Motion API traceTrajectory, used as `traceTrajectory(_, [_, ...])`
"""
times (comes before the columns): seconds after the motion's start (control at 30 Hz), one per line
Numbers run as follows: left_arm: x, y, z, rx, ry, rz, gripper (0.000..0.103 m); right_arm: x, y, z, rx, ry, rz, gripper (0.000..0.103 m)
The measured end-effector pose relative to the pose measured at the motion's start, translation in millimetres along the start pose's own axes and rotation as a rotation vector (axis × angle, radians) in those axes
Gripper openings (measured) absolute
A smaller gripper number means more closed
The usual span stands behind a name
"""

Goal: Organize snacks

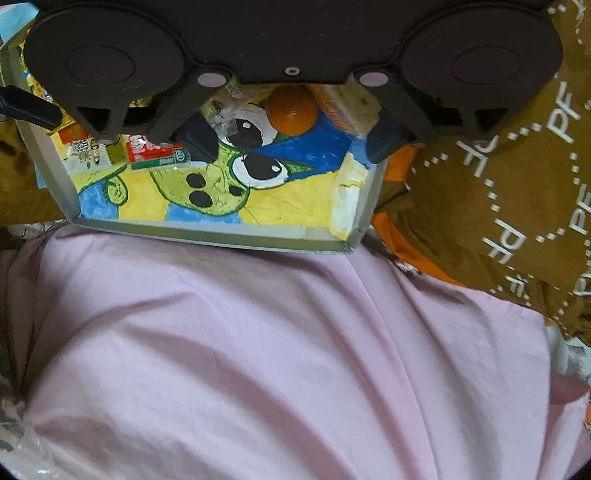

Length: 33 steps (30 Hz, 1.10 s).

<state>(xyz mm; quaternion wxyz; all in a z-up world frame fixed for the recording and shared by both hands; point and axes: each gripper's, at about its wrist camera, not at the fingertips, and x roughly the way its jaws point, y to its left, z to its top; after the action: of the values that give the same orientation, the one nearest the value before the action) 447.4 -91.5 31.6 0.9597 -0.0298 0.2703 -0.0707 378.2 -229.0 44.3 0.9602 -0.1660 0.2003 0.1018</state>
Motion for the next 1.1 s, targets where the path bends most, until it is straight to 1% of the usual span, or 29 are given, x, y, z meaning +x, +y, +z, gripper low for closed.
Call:
traceTrajectory(0.07, [-9.4, 1.7, 0.3, -0.007, -0.014, -0.002, 0.097, -6.9, -3.8, -0.9, 0.02, -0.018, 0.001, 0.083])
traceTrajectory(0.2, [-29.8, 6.2, 0.1, -0.043, -0.049, 0.015, 0.102, -21.8, -14.1, -3.5, 0.073, -0.06, -0.007, 0.09])
traceTrajectory(0.37, [-59.1, 12.2, -2.0, -0.08, -0.088, 0.026, 0.102, -44.4, -24.3, -5.4, 0.14, -0.111, -0.027, 0.097])
traceTrajectory(0.5, [-86.9, 14.4, -6.7, -0.089, -0.128, 0.034, 0.102, -66.9, -32.8, -6.3, 0.202, -0.154, -0.043, 0.102])
traceTrajectory(0.57, [-100.5, 15.1, -10.6, -0.092, -0.145, 0.041, 0.102, -77.8, -34.8, -6.7, 0.232, -0.172, -0.043, 0.102])
traceTrajectory(0.7, [-125.7, 16.1, -19.4, -0.089, -0.153, 0.055, 0.102, -99.2, -33.0, -8.4, 0.267, -0.197, -0.043, 0.103])
traceTrajectory(0.93, [-162.0, 21.6, -32.1, -0.087, -0.174, 0.08, 0.102, -129.5, -24.2, -11.9, 0.288, -0.218, -0.033, 0.103])
traceTrajectory(1.1, [-185.2, 27.6, -46.9, -0.098, -0.184, 0.094, 0.102, -149.2, -19.6, -18.2, 0.315, -0.228, -0.029, 0.103])
